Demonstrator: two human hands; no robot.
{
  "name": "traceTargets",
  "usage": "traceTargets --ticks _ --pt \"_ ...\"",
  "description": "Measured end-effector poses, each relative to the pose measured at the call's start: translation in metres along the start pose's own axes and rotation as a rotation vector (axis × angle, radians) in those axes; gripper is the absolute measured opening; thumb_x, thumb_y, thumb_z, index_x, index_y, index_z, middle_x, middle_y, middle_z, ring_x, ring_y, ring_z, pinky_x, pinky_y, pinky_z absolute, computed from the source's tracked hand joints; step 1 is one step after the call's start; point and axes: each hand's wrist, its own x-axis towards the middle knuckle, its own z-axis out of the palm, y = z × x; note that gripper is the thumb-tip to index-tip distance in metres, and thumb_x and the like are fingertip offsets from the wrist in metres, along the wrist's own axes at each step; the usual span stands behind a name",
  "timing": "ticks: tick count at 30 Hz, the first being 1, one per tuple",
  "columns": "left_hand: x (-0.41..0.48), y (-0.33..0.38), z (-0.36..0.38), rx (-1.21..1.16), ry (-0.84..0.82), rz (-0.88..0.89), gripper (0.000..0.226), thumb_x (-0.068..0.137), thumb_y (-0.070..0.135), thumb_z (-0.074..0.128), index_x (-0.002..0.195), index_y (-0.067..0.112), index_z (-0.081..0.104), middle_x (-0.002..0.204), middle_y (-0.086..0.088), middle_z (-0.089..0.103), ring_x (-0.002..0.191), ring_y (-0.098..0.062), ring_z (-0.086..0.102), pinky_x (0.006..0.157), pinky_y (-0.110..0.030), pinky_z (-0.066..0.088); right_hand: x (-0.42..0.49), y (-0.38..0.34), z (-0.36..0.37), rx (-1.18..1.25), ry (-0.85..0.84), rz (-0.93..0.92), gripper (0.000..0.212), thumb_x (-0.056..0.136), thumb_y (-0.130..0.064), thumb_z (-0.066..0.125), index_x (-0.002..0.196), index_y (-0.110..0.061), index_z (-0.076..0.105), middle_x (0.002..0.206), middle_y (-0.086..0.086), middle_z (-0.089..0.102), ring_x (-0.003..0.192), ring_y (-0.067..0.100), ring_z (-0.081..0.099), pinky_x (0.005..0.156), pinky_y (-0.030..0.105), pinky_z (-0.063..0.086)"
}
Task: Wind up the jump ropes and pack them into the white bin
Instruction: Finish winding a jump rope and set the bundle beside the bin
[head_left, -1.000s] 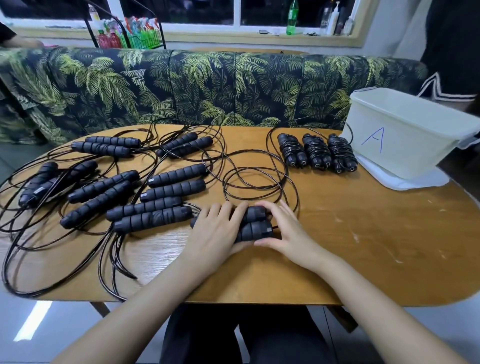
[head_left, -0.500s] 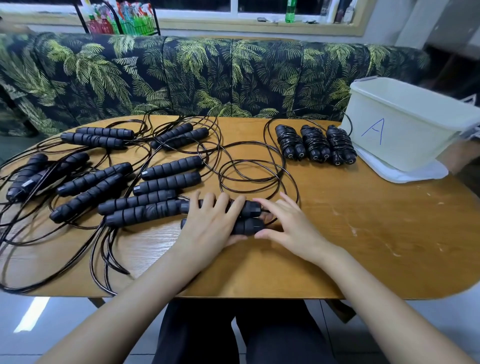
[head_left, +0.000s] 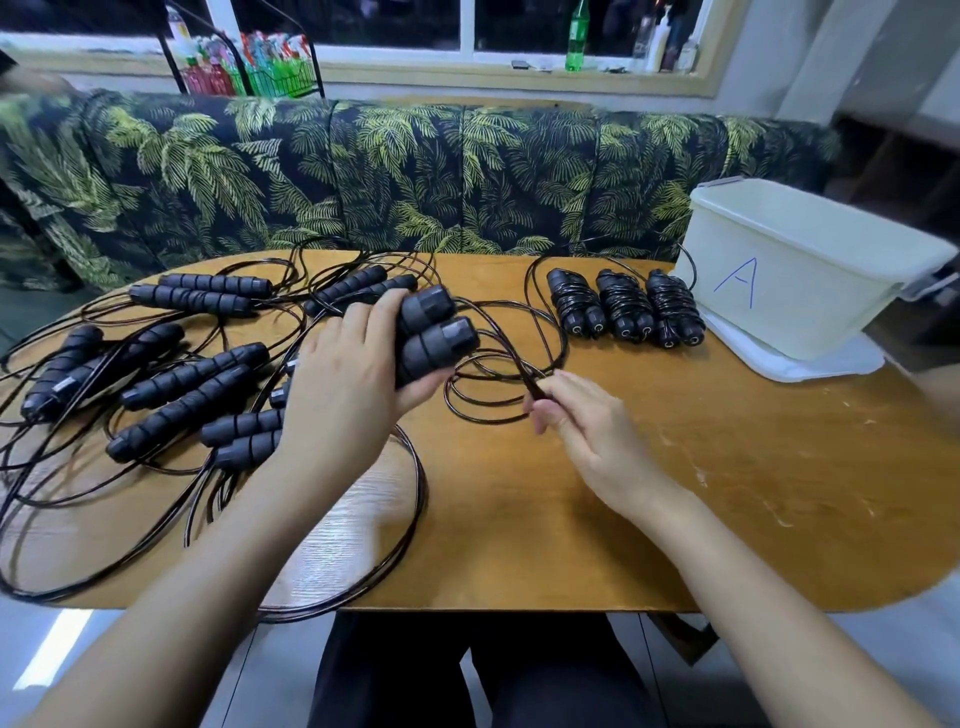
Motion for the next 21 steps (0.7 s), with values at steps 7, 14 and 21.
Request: traceTargets --ticks 7,14,21 --pt "-0.003 0.028 0.005 0.001 -0.251 0.037 0.080 0.071 0.069 0.046 0.128 0.013 0.047 0.109 -0.007 0.061 0.097 -0.032 0.059 0.077 -0.041 0.044 -0.006 0.009 -0.018 0.133 -0.204 0.384 0.075 0.088 -0.043 0.060 0.151 -0.032 0.021 0.155 -0.014 0.026 0.144 0.006 0.020 0.117 0.036 0.019" --pt "-0.010 0.061 0.011 -0.551 -0.252 -0.221 0.051 0.080 0.057 0.062 0.112 0.020 0.050 0.097 0.006 0.061 0.090 -0.019 0.058 0.075 -0.035 0.046 -0.015 0.006 0.003 0.244 0.147 0.334 0.023 0.103 -0.014 0.040 0.092 -0.013 0.060 0.079 -0.007 0.063 0.073 -0.004 0.056 0.071 0.016 0.040" --pt "-0.005 0.074 0.008 -0.989 -0.263 -0.374 0.040 0.085 0.054 0.057 0.097 0.017 0.056 0.078 0.005 0.063 0.067 -0.012 0.056 0.061 -0.022 0.042 -0.019 -0.002 0.038 0.580 -0.111 0.482 0.031 0.104 -0.021 0.039 0.087 -0.022 0.065 0.098 -0.015 0.066 0.098 -0.001 0.055 0.088 0.015 0.036"
